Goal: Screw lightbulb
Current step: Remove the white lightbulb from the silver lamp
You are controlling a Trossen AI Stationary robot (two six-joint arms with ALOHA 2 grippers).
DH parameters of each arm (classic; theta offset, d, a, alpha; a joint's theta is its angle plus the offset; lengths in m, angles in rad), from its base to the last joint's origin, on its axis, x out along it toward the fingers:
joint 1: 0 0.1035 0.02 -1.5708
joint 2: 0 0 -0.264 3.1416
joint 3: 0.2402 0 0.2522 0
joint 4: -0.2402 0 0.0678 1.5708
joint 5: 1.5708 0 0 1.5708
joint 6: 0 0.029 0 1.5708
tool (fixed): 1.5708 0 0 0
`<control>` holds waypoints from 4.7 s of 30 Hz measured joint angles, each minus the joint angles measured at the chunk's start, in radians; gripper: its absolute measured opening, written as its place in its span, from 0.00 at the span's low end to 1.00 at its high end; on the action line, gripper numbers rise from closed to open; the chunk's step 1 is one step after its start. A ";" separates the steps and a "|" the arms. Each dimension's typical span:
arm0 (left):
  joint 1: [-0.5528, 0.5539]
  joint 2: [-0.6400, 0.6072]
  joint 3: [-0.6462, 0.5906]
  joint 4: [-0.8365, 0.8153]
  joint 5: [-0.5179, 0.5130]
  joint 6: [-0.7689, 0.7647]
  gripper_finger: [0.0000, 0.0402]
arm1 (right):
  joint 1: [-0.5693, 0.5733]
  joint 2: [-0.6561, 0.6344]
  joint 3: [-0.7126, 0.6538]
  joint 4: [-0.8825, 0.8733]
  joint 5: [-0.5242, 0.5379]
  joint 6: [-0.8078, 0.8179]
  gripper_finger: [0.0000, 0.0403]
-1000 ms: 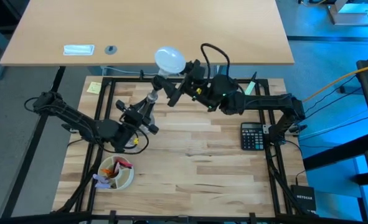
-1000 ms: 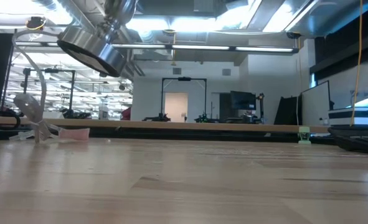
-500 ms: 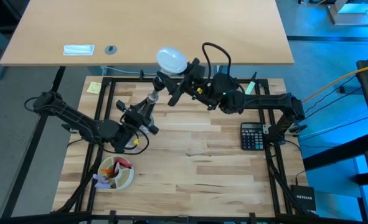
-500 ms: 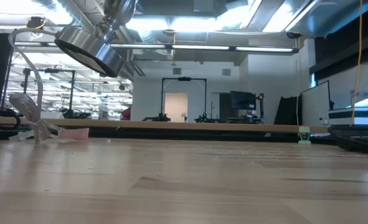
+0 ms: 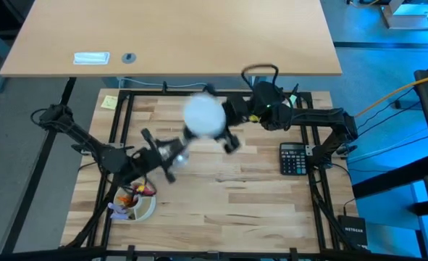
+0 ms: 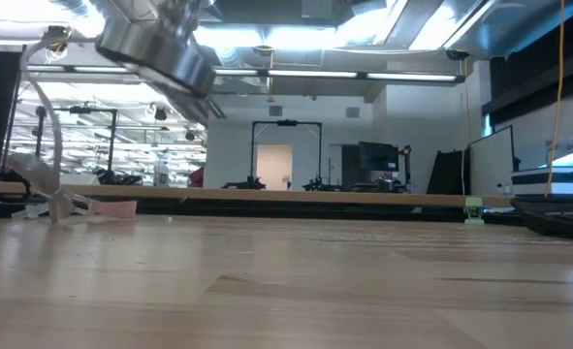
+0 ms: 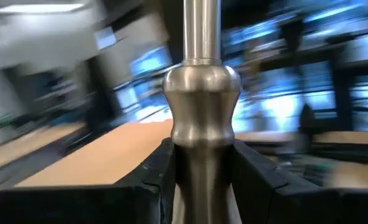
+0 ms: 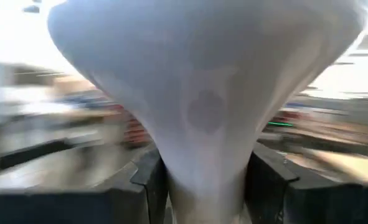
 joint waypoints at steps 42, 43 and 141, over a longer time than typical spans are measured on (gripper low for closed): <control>0.133 -0.036 0.000 -0.505 0.583 -0.599 0.46 | 0.021 0.006 0.059 -0.353 -0.400 -0.007 0.38; 0.136 -0.032 0.000 -0.513 0.620 -0.609 0.50 | 0.021 0.006 0.059 -0.362 -0.396 -0.010 0.38; 0.162 0.096 -0.002 -0.234 0.301 -0.483 0.30 | 0.171 -0.196 0.031 -0.972 0.603 -0.094 0.83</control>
